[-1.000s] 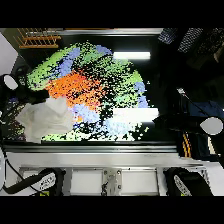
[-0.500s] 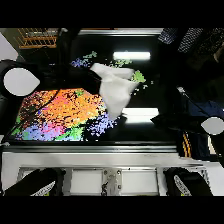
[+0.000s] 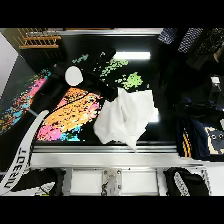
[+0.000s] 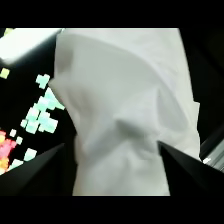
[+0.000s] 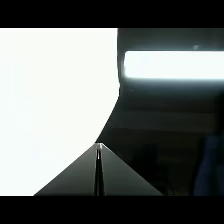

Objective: Fold the clothes and pants, and hang the long-sleeved shirts on hangers.

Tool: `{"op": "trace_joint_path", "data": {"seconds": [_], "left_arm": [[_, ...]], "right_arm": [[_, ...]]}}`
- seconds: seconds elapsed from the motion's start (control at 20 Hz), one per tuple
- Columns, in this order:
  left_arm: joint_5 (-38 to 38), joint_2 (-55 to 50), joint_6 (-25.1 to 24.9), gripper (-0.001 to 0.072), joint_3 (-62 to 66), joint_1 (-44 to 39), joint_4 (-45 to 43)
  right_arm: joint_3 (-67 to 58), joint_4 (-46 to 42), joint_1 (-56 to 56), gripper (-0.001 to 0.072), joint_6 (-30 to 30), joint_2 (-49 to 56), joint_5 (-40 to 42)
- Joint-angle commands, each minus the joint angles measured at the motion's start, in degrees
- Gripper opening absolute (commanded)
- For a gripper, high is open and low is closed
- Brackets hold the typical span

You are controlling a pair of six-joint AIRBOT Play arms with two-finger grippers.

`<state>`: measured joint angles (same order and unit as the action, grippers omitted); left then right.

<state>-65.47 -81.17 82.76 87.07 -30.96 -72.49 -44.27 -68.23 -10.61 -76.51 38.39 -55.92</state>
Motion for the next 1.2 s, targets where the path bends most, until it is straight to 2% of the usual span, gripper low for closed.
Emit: {"op": "trace_joint_path", "data": {"seconds": [0.0, 0.1, 0.15, 0.25, 0.3, 0.5, 0.65, 0.8, 1.0, 1.05, 1.15], "left_arm": [[-0.68, -5.35, 6.67, 0.0674, -1.49, 5.46, 0.17], [-3.21, -4.42, 8.17, 0.0674, -1.51, 10.38, 0.15], [-5.6, -3.52, 8.26, 0.0674, -1.62, 12.72, 0.15], [-7.69, 0.0, 8.39, 0.0674, -6.08, 16.61, 0.11], [-7.61, 2.19, 8.5, 0.0674, -10.34, 18.38, 0.11], [-4.81, 10.05, 9.53, 0.0674, -32.22, 22.75, 1.27], [1.42, 12.31, 5.86, 0.0674, -45.64, 22.73, 10.95], [6.12, 10.6, 2.01, 0.0674, -51.15, 19.76, 18.34], [7.19, 4.87, 1.9, 0.0672, -49.88, 13.88, 18.53], [7.21, 3.61, 1.97, 0.0648, -48.61, 12.68, 18.49], [7.19, 2.1, 1.95, 0.014, -45.81, 11.54, 17.68]], "right_arm": [[-0.24, -1.22, -3.19, 0.0021, -0.44, 0.02, 0.57], [-0.24, -1.22, -3.26, 0.0023, -0.44, 0.22, 0.0], [-0.2, -1.16, -3.23, 0.0051, -0.44, 0.42, -0.31], [-0.2, -1.16, -3.23, 0.0409, -0.44, 1.18, -0.98], [-0.2, -0.98, -3.23, 0.0536, -0.46, 1.81, -1.14], [-0.2, 1.57, -3.21, 0.0532, -0.46, 4.28, -1.36], [-0.2, 4.74, -3.21, 0.0532, -0.44, 6.58, -1.36], [-0.2, 6.14, -3.21, 0.0532, -0.44, 8.66, -1.36], [-0.2, 6.14, -3.21, 0.0531, -0.46, 11.19, -1.55], [-0.17, 6.14, -3.21, 0.0532, -0.46, 12.11, -1.55], [0.72, 6.25, -3.15, 0.0531, -0.48, 13.88, -1.57]]}}
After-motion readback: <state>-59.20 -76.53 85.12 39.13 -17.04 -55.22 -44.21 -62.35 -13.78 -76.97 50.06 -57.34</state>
